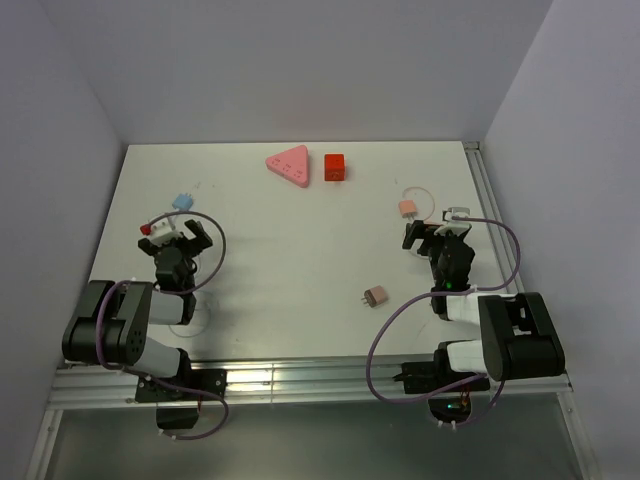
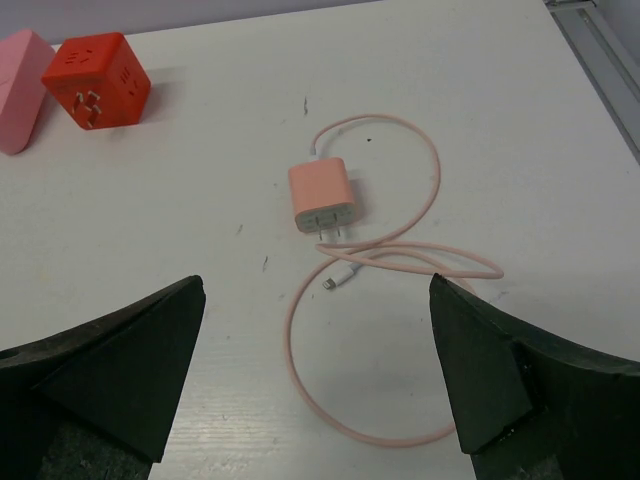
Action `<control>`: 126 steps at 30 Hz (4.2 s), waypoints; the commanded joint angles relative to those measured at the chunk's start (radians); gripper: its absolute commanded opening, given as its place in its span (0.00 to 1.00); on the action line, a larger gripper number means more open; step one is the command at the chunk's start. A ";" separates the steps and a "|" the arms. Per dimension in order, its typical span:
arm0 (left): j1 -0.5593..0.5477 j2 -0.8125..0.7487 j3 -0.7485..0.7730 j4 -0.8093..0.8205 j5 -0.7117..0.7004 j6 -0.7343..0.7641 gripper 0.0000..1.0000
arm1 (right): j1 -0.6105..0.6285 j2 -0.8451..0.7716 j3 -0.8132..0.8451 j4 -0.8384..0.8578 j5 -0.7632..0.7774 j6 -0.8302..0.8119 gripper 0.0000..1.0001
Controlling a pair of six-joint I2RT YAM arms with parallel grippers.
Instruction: Insert the plug
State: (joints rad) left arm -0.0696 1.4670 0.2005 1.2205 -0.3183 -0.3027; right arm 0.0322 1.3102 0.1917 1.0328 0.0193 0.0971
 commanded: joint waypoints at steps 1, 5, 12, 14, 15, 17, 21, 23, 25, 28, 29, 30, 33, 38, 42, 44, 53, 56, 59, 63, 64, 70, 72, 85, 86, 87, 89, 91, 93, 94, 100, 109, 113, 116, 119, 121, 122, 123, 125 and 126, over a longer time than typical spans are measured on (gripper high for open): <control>0.002 -0.042 0.028 0.029 -0.082 0.117 1.00 | 0.000 -0.012 0.029 0.073 0.022 -0.028 1.00; -0.061 -0.174 0.204 -0.375 -0.258 0.071 0.99 | 0.001 -0.012 0.028 0.065 0.022 -0.030 1.00; -0.082 -0.281 0.496 -0.971 -0.352 -0.387 1.00 | 0.003 -0.029 0.029 0.060 0.036 -0.033 1.00; -0.081 -0.266 0.589 -1.012 -0.236 -0.324 0.99 | 0.024 -0.087 0.034 0.001 0.127 -0.027 1.00; -0.081 -0.239 0.614 -1.009 -0.111 -0.264 0.99 | 0.038 -0.113 0.041 -0.038 0.178 -0.017 1.00; -0.079 -0.194 0.695 -1.000 0.161 -0.169 0.99 | 0.051 -0.194 0.136 -0.333 0.297 0.085 1.00; -0.079 -0.045 0.779 -0.892 0.404 -0.122 0.99 | 0.048 -0.213 0.417 -0.862 0.280 0.257 1.00; -0.079 0.066 0.833 -0.865 0.505 -0.107 1.00 | 0.046 -0.215 0.408 -0.829 0.127 0.247 1.00; -0.082 0.143 0.942 -0.877 0.538 -0.108 0.99 | 0.046 -0.174 0.449 -0.861 0.082 0.274 1.00; -0.088 0.321 1.129 -0.901 0.648 -0.127 1.00 | 0.046 -0.059 0.618 -1.026 0.041 0.277 1.00; -0.104 0.419 1.187 -0.924 0.665 -0.139 1.00 | 0.046 -0.039 0.647 -1.054 0.030 0.279 1.00; -0.116 0.467 1.315 -0.991 0.656 -0.147 1.00 | 0.046 -0.026 0.675 -1.068 0.021 0.289 1.00; -0.191 0.637 1.529 -1.081 0.560 -0.170 0.99 | 0.046 -0.040 0.658 -1.053 -0.015 0.312 1.00; -0.367 0.766 1.663 -1.072 0.325 -0.101 0.99 | 0.048 -0.083 0.631 -1.048 -0.058 0.326 0.98; -0.475 0.855 1.792 -1.113 0.126 -0.070 0.99 | 0.049 -0.124 0.600 -1.064 -0.021 0.325 0.98; -0.525 0.901 1.836 -1.103 0.055 -0.059 1.00 | 0.049 -0.147 0.585 -1.076 0.022 0.328 0.98; -0.570 1.029 1.926 -1.083 -0.134 -0.127 0.99 | 0.048 -0.290 0.483 -1.077 0.060 0.331 0.98; -0.584 1.035 1.903 -1.037 -0.160 -0.099 1.00 | 0.049 -0.325 0.471 -1.074 0.074 0.326 0.98; -0.596 1.056 1.912 -0.996 -0.188 -0.076 1.00 | 0.048 -0.344 0.477 -1.079 0.082 0.323 0.98; -0.593 1.115 2.005 -1.062 -0.154 -0.099 0.99 | 0.048 -0.345 0.491 -1.090 0.077 0.332 0.98; -0.593 1.125 2.013 -1.059 -0.148 -0.101 0.99 | 0.048 -0.342 0.495 -1.094 0.074 0.335 0.98; -0.584 1.144 2.018 -1.023 -0.127 -0.093 1.00 | 0.048 -0.350 0.473 -1.077 0.050 0.351 0.98; -0.581 1.151 2.024 -1.004 -0.119 -0.095 0.99 | 0.048 -0.350 0.469 -1.074 0.050 0.354 0.97; -0.546 1.207 2.094 -0.995 -0.007 -0.130 0.90 | 0.048 -0.321 0.480 -1.110 0.033 0.365 0.93; -0.546 1.208 2.099 -1.000 0.005 -0.127 0.90 | 0.049 -0.331 0.477 -1.110 0.031 0.365 0.93; -0.546 1.211 2.110 -1.010 0.010 -0.121 0.89 | 0.049 -0.338 0.477 -1.111 0.033 0.365 0.93; -0.544 1.213 2.117 -1.033 0.019 -0.118 0.88 | 0.049 -0.356 0.477 -1.113 0.033 0.369 0.93; -0.544 1.219 2.139 -1.079 0.024 -0.115 0.88 | 0.049 -0.377 0.479 -1.116 0.030 0.374 0.93; -0.539 1.213 2.139 -1.101 0.047 -0.119 0.88 | 0.049 -0.391 0.474 -1.114 0.028 0.377 0.93; -0.539 1.211 2.139 -1.115 0.045 -0.124 0.88 | 0.049 -0.396 0.470 -1.113 0.028 0.377 0.93; -0.535 1.199 2.120 -1.142 0.079 -0.128 0.87 | 0.049 -0.416 0.450 -1.099 0.024 0.388 0.93; -0.523 1.201 2.124 -1.142 0.114 -0.124 0.53 | 0.049 -0.422 0.443 -1.083 -0.012 0.398 0.92; -0.521 1.152 2.038 -1.116 0.133 -0.089 0.19 | 0.063 -0.382 0.500 -1.204 -0.015 0.400 0.92; -0.521 1.089 1.947 -1.153 0.168 -0.078 0.00 | 0.100 -0.373 0.540 -1.293 -0.007 0.377 0.92; -0.521 1.008 1.825 -1.167 0.199 -0.102 0.00 | 0.159 -0.382 0.568 -1.347 0.037 0.355 0.92; -0.521 0.946 1.742 -1.130 0.191 -0.119 0.00 | 0.167 -0.365 0.581 -1.366 0.059 0.362 0.94; -0.522 0.879 1.643 -1.107 0.196 -0.124 0.00 | 0.167 -0.346 0.597 -1.381 0.048 0.355 0.95; -0.522 0.848 1.596 -1.089 0.232 -0.131 0.00 | 0.167 -0.283 0.639 -1.393 0.028 0.342 0.95; -0.521 0.775 1.501 -1.038 0.277 -0.128 0.00 | 0.169 -0.214 0.714 -1.418 -0.014 0.345 0.95; -0.522 0.750 1.481 -1.044 0.309 -0.128 0.00 | 0.167 -0.159 0.738 -1.425 -0.015 0.358 0.94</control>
State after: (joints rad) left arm -0.5869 2.3295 1.7546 0.1478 -0.1078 -0.4232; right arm 0.1967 1.0393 0.8177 -0.3508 0.0292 0.4637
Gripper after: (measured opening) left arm 0.011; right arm 0.945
